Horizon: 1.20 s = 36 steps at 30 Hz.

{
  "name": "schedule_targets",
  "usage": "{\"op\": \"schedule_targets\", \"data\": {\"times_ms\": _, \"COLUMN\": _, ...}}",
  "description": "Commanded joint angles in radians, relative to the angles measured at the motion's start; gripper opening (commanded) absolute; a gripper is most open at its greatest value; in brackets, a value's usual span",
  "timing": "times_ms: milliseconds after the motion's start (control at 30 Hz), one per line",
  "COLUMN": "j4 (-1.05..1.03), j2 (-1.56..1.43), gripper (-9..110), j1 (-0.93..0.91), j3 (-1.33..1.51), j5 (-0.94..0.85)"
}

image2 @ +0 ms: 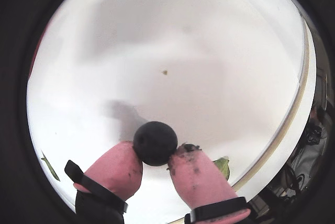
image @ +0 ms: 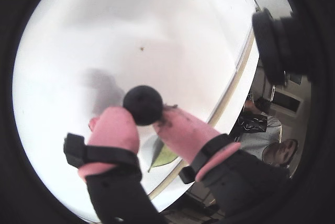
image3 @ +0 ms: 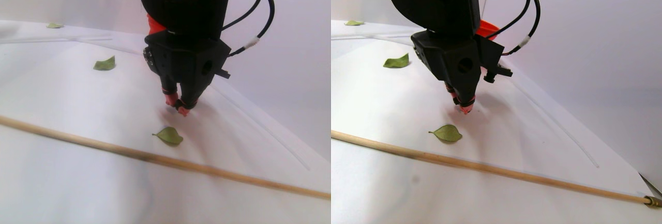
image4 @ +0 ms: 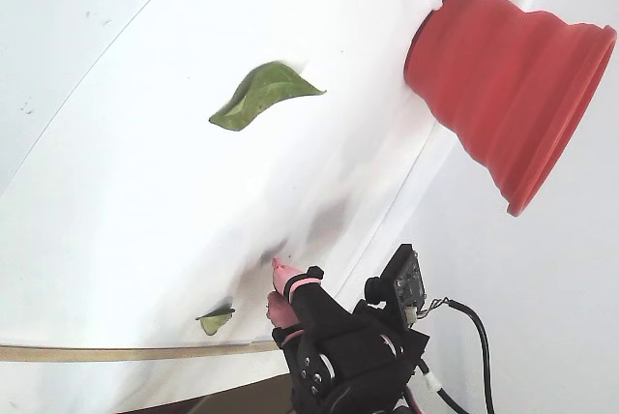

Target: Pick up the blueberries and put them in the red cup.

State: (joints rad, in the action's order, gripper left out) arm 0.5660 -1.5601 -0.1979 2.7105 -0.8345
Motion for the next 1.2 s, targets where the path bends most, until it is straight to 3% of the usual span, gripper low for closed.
{"op": "schedule_targets", "data": {"times_ms": 0, "j4": -0.032, "j2": -0.107, "gripper": 9, "j1": -0.038, "j3": 0.041, "j5": -0.012}}
{"op": "schedule_targets", "data": {"times_ms": 1167, "j4": -0.537, "j2": -0.554, "gripper": 9, "j1": 0.038, "j3": -0.132, "j5": -0.173}}
